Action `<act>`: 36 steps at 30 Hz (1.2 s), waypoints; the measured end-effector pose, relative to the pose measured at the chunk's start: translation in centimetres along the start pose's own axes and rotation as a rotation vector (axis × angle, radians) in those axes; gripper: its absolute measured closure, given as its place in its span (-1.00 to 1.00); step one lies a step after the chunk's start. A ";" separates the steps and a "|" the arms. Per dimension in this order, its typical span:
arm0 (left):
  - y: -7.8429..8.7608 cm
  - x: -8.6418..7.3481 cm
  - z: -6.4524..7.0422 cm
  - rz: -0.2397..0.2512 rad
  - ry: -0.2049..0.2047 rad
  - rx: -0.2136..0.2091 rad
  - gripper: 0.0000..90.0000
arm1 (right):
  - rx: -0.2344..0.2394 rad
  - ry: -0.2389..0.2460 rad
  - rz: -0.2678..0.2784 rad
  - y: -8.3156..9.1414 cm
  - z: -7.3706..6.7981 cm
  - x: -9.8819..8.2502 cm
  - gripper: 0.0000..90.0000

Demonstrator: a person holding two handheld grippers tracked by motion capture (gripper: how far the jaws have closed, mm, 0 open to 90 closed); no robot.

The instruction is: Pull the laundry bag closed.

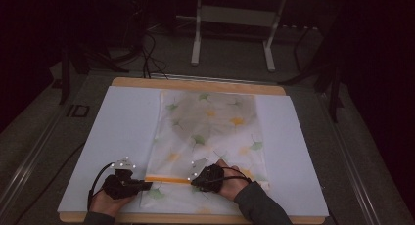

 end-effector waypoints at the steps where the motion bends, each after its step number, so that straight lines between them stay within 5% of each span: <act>1: 0.0 0.0 0.0 0.002 0.001 -0.001 0.92 | -0.001 -0.001 -0.001 0.0 0.0 0.0 0.88; 36: 0.2 0.0 0.0 0.006 0.005 0.002 0.92 | -0.018 -0.029 -0.020 1.9 0.4 -2.5 0.89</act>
Point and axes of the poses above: each handheld gripper's, and its own axes: y roughly backward along the jaws, x roughly out of its top, z roughly to its right, the point moved 5 cm from there along -y, roughly forward along the jaws, and after that the axes turned 7 degrees about z, right-handed, at the moved point
